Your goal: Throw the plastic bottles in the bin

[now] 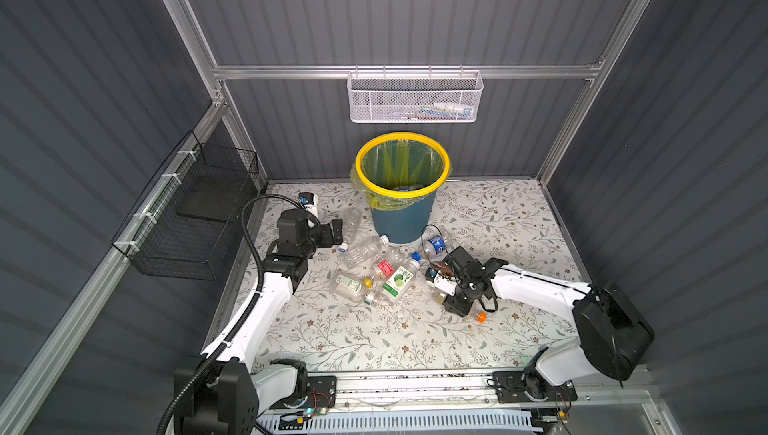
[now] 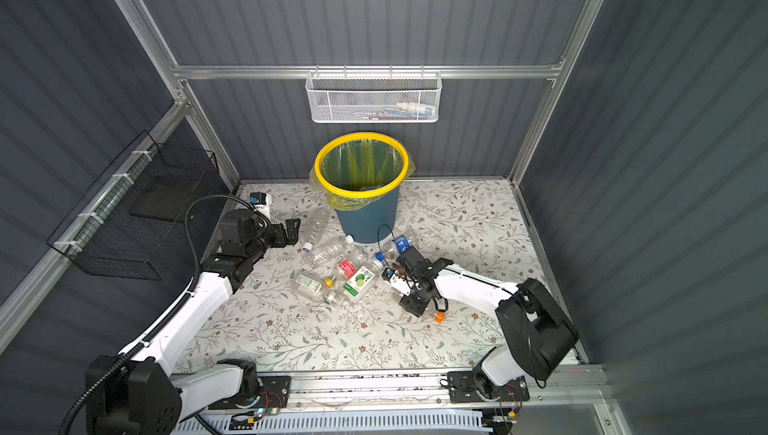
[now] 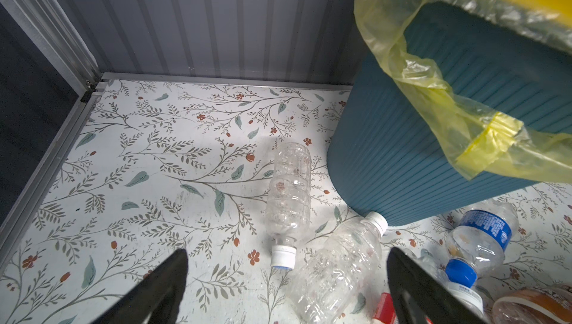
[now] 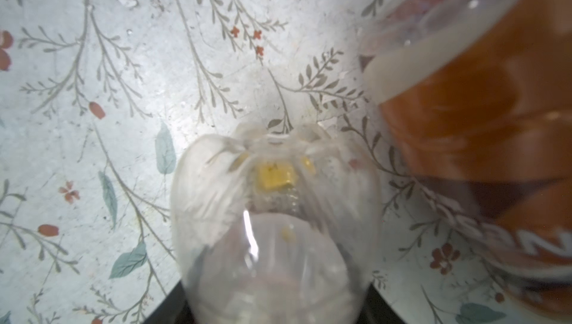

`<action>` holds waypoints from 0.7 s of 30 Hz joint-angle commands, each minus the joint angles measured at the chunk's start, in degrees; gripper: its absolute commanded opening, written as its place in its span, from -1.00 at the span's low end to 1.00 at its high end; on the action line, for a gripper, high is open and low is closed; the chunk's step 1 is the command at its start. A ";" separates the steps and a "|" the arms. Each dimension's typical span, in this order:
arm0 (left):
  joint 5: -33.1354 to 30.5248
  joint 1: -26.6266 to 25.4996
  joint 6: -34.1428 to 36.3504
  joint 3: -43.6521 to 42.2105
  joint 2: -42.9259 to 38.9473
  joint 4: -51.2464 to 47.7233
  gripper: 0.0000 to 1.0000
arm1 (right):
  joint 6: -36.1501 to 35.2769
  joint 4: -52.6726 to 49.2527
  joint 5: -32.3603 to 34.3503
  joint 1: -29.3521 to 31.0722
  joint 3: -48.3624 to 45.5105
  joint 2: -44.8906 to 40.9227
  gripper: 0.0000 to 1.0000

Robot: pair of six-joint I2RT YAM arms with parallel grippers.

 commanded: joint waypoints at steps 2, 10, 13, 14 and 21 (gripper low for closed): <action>1.66 0.51 -0.20 -0.28 -0.01 -0.03 1.00 | 0.33 -0.90 -0.96 -0.07 0.16 -6.03 0.01; 2.88 0.51 -1.99 -0.83 0.02 1.00 0.99 | 4.36 5.06 -3.45 -2.32 -1.23 -19.35 0.00; 2.83 0.53 -2.07 -0.90 -0.18 0.77 0.99 | 6.00 8.57 -4.34 -3.79 -2.34 -24.82 -0.01; 2.61 0.51 -2.27 -1.02 -0.33 0.63 0.99 | 6.64 10.85 -4.11 -4.18 -2.80 -26.01 -0.01; 2.56 0.51 -3.67 -2.72 -1.41 1.16 0.99 | 12.25 27.68 -2.40 -7.82 -7.09 -35.36 0.01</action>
